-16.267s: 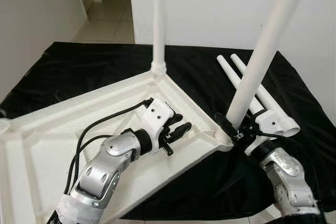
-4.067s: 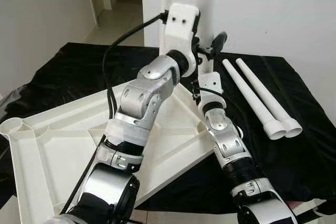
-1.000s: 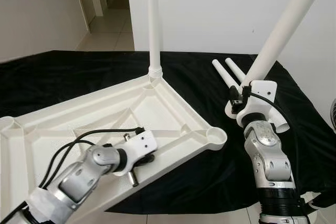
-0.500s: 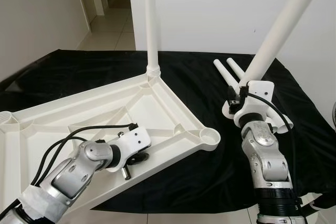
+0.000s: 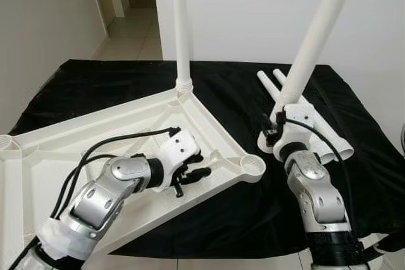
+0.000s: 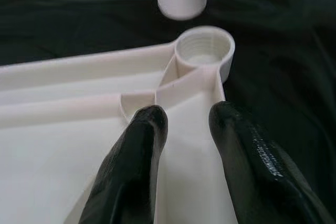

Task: Building children table

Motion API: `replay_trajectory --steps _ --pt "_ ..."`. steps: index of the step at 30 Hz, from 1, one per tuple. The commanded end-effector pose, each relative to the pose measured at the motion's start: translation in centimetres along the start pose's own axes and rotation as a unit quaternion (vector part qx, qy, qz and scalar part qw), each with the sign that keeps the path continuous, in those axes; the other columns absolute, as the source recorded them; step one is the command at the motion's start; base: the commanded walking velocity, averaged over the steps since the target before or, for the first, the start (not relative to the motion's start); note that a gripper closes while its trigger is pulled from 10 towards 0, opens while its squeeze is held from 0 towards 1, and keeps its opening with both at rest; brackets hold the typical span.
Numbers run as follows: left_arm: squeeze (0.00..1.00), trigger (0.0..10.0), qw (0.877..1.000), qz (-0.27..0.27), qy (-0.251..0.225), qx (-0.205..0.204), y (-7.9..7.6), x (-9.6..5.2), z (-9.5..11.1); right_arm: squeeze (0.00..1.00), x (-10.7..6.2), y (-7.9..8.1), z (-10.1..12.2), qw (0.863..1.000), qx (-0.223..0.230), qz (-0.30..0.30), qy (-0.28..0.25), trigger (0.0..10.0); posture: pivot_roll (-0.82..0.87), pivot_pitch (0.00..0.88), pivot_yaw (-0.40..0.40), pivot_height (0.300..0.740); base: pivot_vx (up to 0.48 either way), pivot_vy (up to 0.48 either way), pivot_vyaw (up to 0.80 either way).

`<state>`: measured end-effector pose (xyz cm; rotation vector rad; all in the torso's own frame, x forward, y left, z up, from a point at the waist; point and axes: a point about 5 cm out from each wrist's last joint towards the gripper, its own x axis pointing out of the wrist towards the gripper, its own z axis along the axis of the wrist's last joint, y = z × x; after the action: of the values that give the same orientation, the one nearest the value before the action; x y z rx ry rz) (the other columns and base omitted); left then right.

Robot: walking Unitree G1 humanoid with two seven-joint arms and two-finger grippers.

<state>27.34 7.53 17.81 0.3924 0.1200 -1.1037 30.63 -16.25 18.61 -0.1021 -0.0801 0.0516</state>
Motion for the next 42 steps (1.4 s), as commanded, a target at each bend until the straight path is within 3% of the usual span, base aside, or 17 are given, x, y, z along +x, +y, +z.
replay_trajectory --steps 1,4,6,9,15,18,27,31,39,41,42 --pt "0.00 10.0 0.997 0.081 -0.012 0.004 1.1 0.1 0.2 0.00 -0.4 0.4 0.3 1.000 0.000 0.017 -0.004 10.0 -0.02 0.032 0.021 0.740 0.000 0.000 0.00" --pt "0.00 10.0 0.995 0.094 -0.024 -0.006 1.2 0.4 0.4 0.00 -0.6 0.5 0.2 1.000 -0.001 0.023 -0.002 10.0 -0.02 0.032 0.021 0.740 0.000 0.000 0.00" --pt "0.00 10.0 0.991 0.113 -0.058 -0.034 1.3 0.7 1.1 0.00 -1.1 0.8 0.1 0.999 -0.001 0.038 0.000 10.0 -0.02 0.032 0.021 0.740 0.000 0.000 0.00" --pt "0.00 10.0 0.981 0.176 -0.076 -0.034 1.8 1.5 1.3 0.00 -1.9 1.9 0.0 0.997 0.008 0.073 -0.007 10.0 -0.03 0.039 0.016 0.740 0.000 0.000 0.00" --pt "0.00 10.0 0.979 0.181 -0.078 -0.048 1.4 1.8 1.1 0.00 -2.4 2.5 -0.2 0.996 0.019 0.092 -0.005 10.0 -0.03 0.045 0.015 0.740 0.000 0.000 0.00" --pt "0.00 10.0 0.970 0.213 -0.087 -0.076 1.9 1.8 0.8 0.00 -3.0 3.2 0.1 0.992 0.029 0.122 -0.028 10.0 -0.03 0.045 0.015 0.740 0.000 0.000 0.00" --pt "0.00 10.0 0.974 0.200 -0.087 -0.060 1.3 1.4 0.1 0.00 -3.6 2.4 -1.0 0.994 0.037 0.105 -0.008 10.0 -0.03 0.049 0.014 0.740 0.000 0.000 0.00" --pt "0.00 10.0 0.982 0.152 -0.095 -0.065 0.1 1.1 -0.1 0.00 -3.8 1.7 -1.6 0.995 0.035 0.097 0.002 10.0 -0.03 0.046 0.014 0.740 0.000 0.000 0.00" --pt "0.00 10.0 0.985 0.137 -0.093 -0.052 -0.6 0.9 -0.4 0.00 -3.6 1.3 -1.9 0.995 0.038 0.093 0.003 10.0 -0.03 0.039 0.011 0.740 0.000 0.000 0.00" --pt "0.00 10.0 0.987 0.131 -0.095 -0.004 -1.5 1.2 -0.3 0.00 -3.6 1.3 -2.2 0.995 0.035 0.098 0.009 10.0 -0.03 0.039 0.011 0.740 0.000 0.000 0.00" --pt "0.00 10.0 0.987 0.131 -0.095 -0.004 -1.5 1.2 -0.3 0.00 -3.6 1.3 -2.2 0.995 0.035 0.098 0.009 10.0 -0.03 0.039 0.011 0.740 0.000 0.000 0.00"
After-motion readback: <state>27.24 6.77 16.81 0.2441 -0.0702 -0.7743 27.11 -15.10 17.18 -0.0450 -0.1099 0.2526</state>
